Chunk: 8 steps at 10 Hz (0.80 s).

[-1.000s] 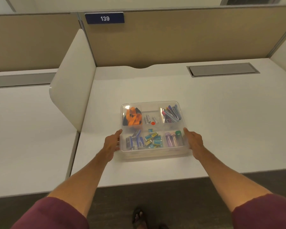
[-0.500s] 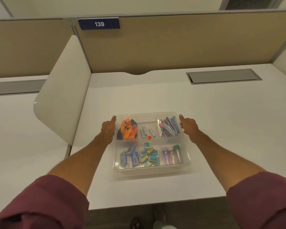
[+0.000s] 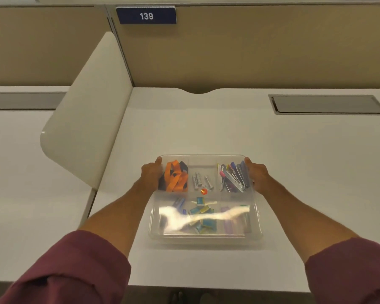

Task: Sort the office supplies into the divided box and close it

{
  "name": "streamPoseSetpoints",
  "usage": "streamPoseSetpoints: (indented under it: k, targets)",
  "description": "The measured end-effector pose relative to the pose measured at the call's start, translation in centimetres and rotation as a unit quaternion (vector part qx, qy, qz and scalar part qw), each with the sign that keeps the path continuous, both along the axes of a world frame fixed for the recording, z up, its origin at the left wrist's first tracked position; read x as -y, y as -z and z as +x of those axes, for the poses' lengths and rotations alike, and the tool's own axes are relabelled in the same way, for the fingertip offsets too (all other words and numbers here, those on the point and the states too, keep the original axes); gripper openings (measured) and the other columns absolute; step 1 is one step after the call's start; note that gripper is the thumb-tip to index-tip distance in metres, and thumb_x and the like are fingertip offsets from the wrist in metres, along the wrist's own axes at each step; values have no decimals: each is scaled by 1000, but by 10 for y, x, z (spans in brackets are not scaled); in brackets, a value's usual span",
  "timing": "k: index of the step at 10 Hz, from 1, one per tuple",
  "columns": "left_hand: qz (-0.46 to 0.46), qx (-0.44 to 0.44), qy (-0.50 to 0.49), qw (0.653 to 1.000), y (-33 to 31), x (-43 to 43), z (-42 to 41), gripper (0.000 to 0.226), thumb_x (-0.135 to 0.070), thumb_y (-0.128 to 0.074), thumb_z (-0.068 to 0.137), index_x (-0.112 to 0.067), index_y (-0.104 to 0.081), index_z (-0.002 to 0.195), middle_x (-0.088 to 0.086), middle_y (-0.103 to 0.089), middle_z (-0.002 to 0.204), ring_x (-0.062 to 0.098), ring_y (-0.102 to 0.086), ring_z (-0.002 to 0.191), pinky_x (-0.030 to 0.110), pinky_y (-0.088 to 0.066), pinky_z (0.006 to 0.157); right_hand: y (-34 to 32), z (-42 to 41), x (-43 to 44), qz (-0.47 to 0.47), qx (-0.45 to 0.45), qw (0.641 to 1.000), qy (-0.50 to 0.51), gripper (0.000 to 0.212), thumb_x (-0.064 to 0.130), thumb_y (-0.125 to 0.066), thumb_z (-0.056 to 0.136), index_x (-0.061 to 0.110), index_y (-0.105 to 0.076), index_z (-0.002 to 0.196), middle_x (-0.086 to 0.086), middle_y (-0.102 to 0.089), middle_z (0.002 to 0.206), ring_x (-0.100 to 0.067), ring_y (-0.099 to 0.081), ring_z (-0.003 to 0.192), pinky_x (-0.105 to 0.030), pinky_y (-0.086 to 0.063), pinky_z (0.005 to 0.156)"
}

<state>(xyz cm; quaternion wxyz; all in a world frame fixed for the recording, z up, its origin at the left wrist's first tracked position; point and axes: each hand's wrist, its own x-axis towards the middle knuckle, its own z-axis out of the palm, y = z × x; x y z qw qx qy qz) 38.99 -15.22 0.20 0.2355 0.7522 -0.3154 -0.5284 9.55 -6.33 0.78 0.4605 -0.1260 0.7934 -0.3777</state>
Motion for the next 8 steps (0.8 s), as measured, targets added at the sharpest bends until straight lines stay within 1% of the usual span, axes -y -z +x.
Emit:
streamPoseSetpoints:
  k: [1, 2, 3, 4, 5, 6, 7, 8]
  targets:
    - [5, -7, -2, 1000, 2, 1, 0, 53, -46, -54, 92, 1, -56, 116, 18, -64, 118, 32, -62, 100, 35, -47, 84, 1, -1, 0, 6, -4, 1000, 5, 32, 39, -57, 89, 9, -57, 98, -9, -57, 96, -25, -55, 87, -29, -41, 76]
    - [4, 1, 4, 1000, 0, 1, 0, 54, -46, -53, 92, 1, -55, 118, 18, -63, 121, 33, -61, 108, 37, -48, 91, 0, 1, 3, 4, -23, 1000, 0, 27, 35, -56, 90, 8, -57, 96, -9, -57, 95, -25, -54, 85, -28, -40, 71]
    - [-10, 8, 27, 1000, -2, -2, 2, 54, -47, -51, 93, 0, -54, 119, 16, -62, 122, 32, -60, 106, 37, -47, 94, -3, 2, 4, 6, -50, 999, -10, 26, 35, -53, 91, 9, -54, 96, -10, -52, 95, -24, -48, 85, -25, -35, 61]
    - [-34, 32, 81, 996, -10, -5, 5, 56, -47, -45, 96, 1, -51, 124, 17, -57, 129, 34, -56, 117, 39, -43, 103, -9, 5, 1, 15, -89, 995, -51, 47, 43, -46, 95, 1, -58, 111, -13, -52, 100, -26, -49, 91, -29, -39, 74]
    - [-67, 76, 147, 984, -22, -11, 2, 64, -50, -39, 97, -5, -33, 142, 16, -39, 148, 36, -42, 133, 46, -36, 112, -17, 12, -9, 28, -186, 975, -117, 64, 50, -35, 98, -6, -55, 122, -21, -59, 121, -35, -54, 115, -37, -42, 96]
    - [-116, 138, 206, 962, -36, -18, -4, 70, -51, -42, 96, -6, -24, 146, 16, -33, 152, 36, -36, 138, 47, -34, 111, -32, 21, -20, 3, -265, 947, -183, 64, 49, -35, 99, -5, -47, 131, -25, -52, 134, -38, -49, 126, -41, -38, 105]
    - [-187, 232, 285, 911, -49, -26, -12, 68, -50, -44, 95, -5, -30, 144, 16, -36, 150, 34, -35, 139, 47, -30, 113, -46, 30, -28, 8, -350, 905, -242, 65, 52, -37, 97, 0, -42, 137, -23, -47, 140, -37, -45, 130, -45, -36, 108]
    - [-255, 280, 358, 853, -58, -35, -23, 67, -52, -39, 96, -10, -25, 147, 12, -23, 157, 30, -22, 145, 49, -18, 118, -59, 36, -34, -3, -416, 866, -278, 65, 54, -37, 96, 4, -41, 138, -17, -45, 143, -34, -42, 132, -45, -37, 107]
